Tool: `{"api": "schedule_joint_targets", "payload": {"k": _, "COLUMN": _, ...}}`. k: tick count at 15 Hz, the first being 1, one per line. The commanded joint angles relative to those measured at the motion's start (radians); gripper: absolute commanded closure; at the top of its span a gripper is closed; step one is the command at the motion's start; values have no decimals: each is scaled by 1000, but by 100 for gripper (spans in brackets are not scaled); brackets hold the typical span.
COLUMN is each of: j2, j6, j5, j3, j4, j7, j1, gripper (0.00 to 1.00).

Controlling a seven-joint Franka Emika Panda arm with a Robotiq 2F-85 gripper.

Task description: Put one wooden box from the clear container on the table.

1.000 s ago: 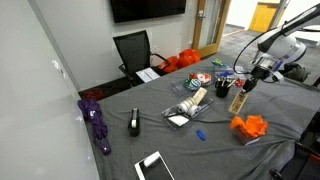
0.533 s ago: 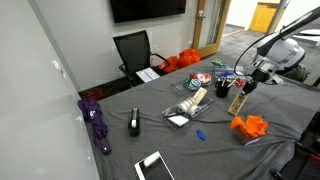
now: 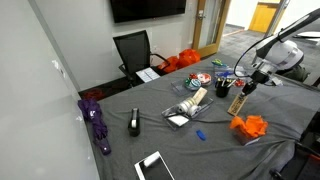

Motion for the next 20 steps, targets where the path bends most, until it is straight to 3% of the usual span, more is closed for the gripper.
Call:
{"api": "schedule_joint_targets", "payload": {"k": 1, "j2": 4, "j6": 38, "j5": 19, "j3": 9, "j4": -19, "j7": -41, "j1": -7, "gripper": 65}}
{"api": "schedule_joint_targets", "payload": {"k": 2, "j2": 4, "j6": 40, "j5": 18, "j3": 9, "j4": -19, "j7": -41, "j1": -7, "gripper": 48}}
{"api": "schedule_joint_targets", "payload": {"k": 9, "j2": 0, "j6": 48, "j5": -4, "j3": 2, "j4": -22, "j7": -45, "j1": -11, "gripper": 1}}
{"api": "schedule_joint_targets", "payload": {"k": 15, "j2": -20, "j6": 48, "j5": -66, "j3": -10, "j4": -29, "j7": -33, "j1": -7, "gripper": 0}}
{"api": "schedule_joint_targets", "payload": {"k": 20, "j2": -58, "j6": 127, "j5": -136, "j3": 0, "j4": -61, "j7": -17, "j1": 17, "gripper": 0}}
